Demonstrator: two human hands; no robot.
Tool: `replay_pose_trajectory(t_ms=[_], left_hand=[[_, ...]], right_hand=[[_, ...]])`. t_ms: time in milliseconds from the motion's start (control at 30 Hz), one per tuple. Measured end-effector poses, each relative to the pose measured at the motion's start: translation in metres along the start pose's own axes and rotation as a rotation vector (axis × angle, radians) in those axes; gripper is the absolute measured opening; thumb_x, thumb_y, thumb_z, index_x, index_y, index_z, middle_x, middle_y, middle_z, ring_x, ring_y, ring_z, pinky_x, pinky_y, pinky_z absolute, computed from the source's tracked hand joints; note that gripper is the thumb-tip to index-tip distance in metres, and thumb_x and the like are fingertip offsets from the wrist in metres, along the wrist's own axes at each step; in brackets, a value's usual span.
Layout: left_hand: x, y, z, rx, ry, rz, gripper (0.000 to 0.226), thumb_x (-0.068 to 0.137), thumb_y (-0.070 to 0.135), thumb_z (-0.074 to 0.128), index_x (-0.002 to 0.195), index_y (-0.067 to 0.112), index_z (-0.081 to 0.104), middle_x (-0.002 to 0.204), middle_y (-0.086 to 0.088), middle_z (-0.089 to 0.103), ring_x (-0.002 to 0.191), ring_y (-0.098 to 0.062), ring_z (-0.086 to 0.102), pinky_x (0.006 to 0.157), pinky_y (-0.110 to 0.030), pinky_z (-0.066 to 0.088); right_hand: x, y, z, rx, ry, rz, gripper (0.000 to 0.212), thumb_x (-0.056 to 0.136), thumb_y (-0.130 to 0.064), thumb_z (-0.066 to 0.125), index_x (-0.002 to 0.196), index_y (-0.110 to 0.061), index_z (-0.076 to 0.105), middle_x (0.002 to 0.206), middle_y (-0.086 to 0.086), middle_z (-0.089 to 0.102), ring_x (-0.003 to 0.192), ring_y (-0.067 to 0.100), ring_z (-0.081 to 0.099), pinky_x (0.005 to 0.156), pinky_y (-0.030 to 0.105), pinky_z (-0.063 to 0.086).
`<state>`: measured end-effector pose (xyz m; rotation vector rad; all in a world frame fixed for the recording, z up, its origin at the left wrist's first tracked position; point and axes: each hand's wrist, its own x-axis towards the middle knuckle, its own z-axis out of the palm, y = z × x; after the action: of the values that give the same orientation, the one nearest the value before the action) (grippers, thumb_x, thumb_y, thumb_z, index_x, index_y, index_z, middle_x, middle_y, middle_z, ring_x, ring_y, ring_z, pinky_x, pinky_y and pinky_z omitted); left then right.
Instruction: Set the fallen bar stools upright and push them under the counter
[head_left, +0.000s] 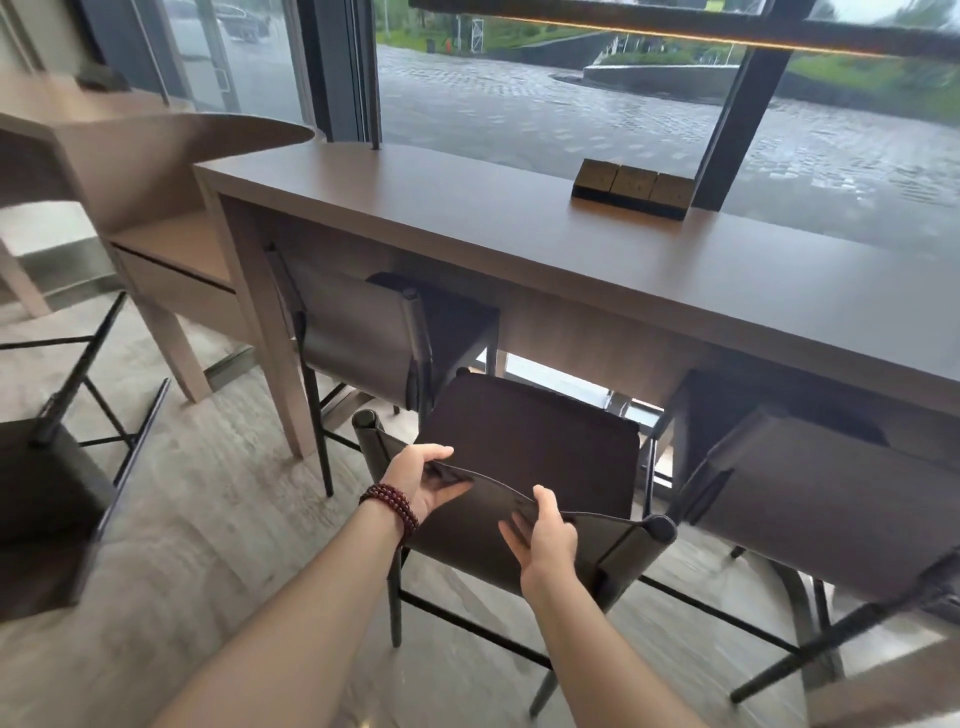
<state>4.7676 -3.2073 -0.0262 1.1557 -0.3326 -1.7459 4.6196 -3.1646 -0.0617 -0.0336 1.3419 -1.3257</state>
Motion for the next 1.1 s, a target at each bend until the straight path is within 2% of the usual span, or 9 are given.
replay_pose_trajectory(t_ms=[100,200,300,533,667,867,1100], left_hand=[[-0.014,0.010,-0.012,0.044,0.008,0.001,0.016,0.088,0.006,0.052,0.103,0.000,0.054,0.100,-0.021,0.060,0.088,-0.033,0.062,0.069,-0.043,0.055],[-0.031,0.019,-0.040,0.102,-0.001,0.033,0.022,0.094,0.016,0.048,0.109,0.001,0.054,0.110,-0.019,0.060,0.093,-0.032,0.063,0.072,-0.040,0.055],[-0.052,0.028,-0.082,0.069,0.022,0.086,0.027,0.094,0.018,0.045,0.116,0.005,0.053,0.114,-0.018,0.062,0.098,-0.032,0.064,0.078,-0.040,0.055],[-0.117,0.066,-0.194,-0.069,0.145,0.263,0.025,0.092,0.022,0.049,0.112,0.010,0.057,0.109,-0.013,0.067,0.097,-0.028,0.066,0.087,-0.041,0.051],[-0.151,0.083,-0.252,-0.136,0.230,0.320,0.022,0.092,0.022,0.048,0.109,0.014,0.059,0.102,-0.010,0.069,0.088,-0.025,0.068,0.078,-0.038,0.053],[-0.186,0.101,-0.328,-0.226,0.362,0.390,0.021,0.091,0.023,0.050,0.107,0.015,0.062,0.100,-0.010,0.071,0.090,-0.027,0.068,0.083,-0.041,0.051],[-0.196,0.140,-0.419,-0.314,0.524,0.447,0.019,0.091,0.022,0.052,0.105,0.014,0.061,0.099,-0.011,0.071,0.090,-0.027,0.067,0.078,-0.038,0.051]], right_hand=[[-0.012,0.009,0.004,-0.044,-0.026,0.006,0.048,0.084,-0.038,0.070,0.115,-0.011,0.044,0.105,0.003,0.055,0.102,0.023,0.062,0.069,0.039,0.058],[-0.034,0.029,0.022,-0.135,-0.133,0.030,0.044,0.085,-0.039,0.067,0.113,-0.011,0.048,0.109,0.009,0.060,0.097,0.025,0.065,0.066,0.037,0.057],[-0.061,0.055,0.048,-0.247,-0.279,0.050,0.041,0.090,-0.039,0.060,0.122,-0.015,0.050,0.110,0.008,0.065,0.098,0.025,0.065,0.069,0.033,0.054],[-0.124,0.115,0.108,-0.346,-0.516,0.086,0.028,0.091,-0.035,0.055,0.110,-0.017,0.063,0.105,0.009,0.071,0.095,0.024,0.068,0.074,0.035,0.054],[-0.154,0.153,0.140,-0.434,-0.640,0.107,0.027,0.091,-0.035,0.054,0.111,-0.020,0.063,0.106,0.008,0.071,0.097,0.023,0.068,0.076,0.034,0.053],[-0.181,0.219,0.192,-0.561,-0.806,0.168,0.030,0.091,-0.039,0.052,0.111,-0.020,0.063,0.105,0.009,0.073,0.096,0.024,0.070,0.079,0.036,0.054],[-0.186,0.297,0.273,-0.718,-0.931,0.196,0.030,0.092,-0.042,0.050,0.112,-0.024,0.063,0.102,0.005,0.075,0.094,0.020,0.071,0.077,0.034,0.054]])
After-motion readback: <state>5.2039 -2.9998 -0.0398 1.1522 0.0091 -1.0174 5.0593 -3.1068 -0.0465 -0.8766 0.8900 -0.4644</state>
